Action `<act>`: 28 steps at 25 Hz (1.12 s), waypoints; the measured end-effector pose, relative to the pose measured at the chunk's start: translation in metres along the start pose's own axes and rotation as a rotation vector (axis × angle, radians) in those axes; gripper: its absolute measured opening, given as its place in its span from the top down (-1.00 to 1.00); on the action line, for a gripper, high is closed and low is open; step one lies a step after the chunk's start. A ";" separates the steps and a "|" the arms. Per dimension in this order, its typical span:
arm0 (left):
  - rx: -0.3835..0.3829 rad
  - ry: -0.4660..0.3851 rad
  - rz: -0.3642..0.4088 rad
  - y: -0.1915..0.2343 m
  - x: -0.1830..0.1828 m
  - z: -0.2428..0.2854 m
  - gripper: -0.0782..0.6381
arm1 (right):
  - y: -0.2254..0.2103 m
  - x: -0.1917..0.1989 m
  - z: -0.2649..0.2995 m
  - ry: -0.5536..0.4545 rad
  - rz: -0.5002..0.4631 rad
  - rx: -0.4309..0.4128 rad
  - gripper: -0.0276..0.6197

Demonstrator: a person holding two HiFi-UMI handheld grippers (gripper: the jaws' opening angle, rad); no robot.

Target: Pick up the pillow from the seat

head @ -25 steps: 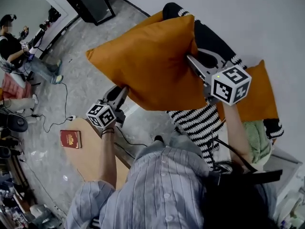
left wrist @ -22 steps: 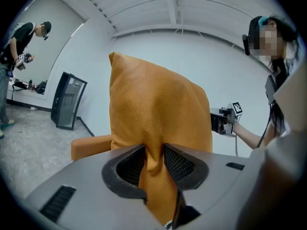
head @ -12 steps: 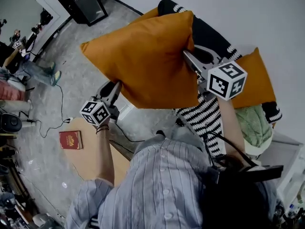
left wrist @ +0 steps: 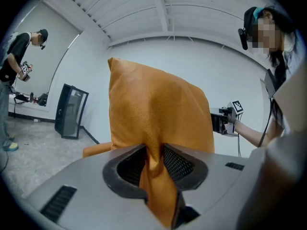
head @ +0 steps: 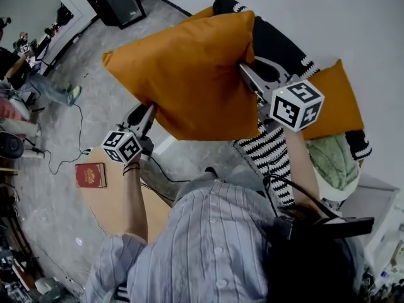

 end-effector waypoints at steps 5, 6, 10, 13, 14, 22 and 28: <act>-0.063 -0.030 -0.003 -0.035 0.010 -0.019 0.43 | 0.003 0.004 -0.026 0.008 0.008 -0.055 0.65; -0.072 -0.030 -0.004 -0.041 0.012 -0.023 0.43 | 0.005 0.005 -0.032 0.011 0.005 -0.065 0.65; -0.093 -0.029 -0.004 -0.067 0.021 -0.038 0.44 | 0.012 0.007 -0.053 0.016 -0.004 -0.093 0.65; -0.099 -0.026 -0.004 -0.087 0.030 -0.039 0.44 | 0.009 0.011 -0.071 0.013 -0.003 -0.092 0.65; -0.101 -0.023 -0.004 -0.093 0.033 -0.040 0.44 | 0.009 0.013 -0.075 0.014 -0.002 -0.092 0.65; -0.112 -0.017 0.004 -0.119 0.042 -0.046 0.44 | 0.008 0.021 -0.104 0.013 0.008 -0.096 0.65; -0.108 -0.014 0.011 -0.133 0.042 -0.039 0.44 | 0.000 0.020 -0.118 0.010 0.006 -0.093 0.65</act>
Point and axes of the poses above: the fingertips, and each gripper's own axes: z forward along the fingers, y to its left, x out of its underside, the point moved 10 cm from there along -z, backward along the fingers, and after that the axes turned 2 degrees about y, right-handed, at the moved point
